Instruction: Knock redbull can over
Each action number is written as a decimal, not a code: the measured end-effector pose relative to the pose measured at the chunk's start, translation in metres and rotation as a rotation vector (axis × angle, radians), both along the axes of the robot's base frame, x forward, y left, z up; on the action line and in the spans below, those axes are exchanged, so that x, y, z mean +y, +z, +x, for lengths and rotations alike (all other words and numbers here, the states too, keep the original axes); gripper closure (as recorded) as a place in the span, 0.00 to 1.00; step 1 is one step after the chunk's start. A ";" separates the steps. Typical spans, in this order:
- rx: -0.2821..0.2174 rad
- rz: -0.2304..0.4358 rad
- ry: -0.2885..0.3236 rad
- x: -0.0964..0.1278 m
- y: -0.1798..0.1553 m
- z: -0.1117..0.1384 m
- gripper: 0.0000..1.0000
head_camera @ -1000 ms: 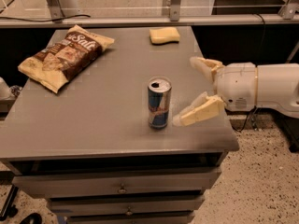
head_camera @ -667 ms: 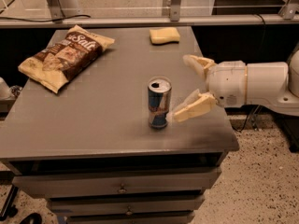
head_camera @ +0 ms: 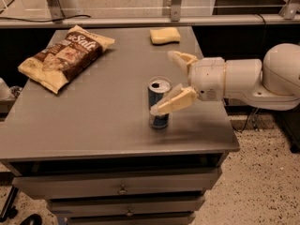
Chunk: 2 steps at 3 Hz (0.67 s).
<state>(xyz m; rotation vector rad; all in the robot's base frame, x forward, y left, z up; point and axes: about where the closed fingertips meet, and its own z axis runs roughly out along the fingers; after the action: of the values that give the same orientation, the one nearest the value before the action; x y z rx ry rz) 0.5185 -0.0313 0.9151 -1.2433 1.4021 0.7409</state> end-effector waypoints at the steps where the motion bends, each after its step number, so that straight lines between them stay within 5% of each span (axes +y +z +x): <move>1: -0.007 0.046 0.011 0.018 0.000 0.021 0.00; 2: -0.022 0.088 0.063 0.047 0.006 0.065 0.00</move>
Offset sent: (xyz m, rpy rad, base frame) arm 0.0795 0.0587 0.0133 0.1061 -0.0395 0.0750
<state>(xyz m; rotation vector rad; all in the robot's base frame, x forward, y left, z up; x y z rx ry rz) 0.5836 0.0155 0.9211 -1.2276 1.3045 0.8212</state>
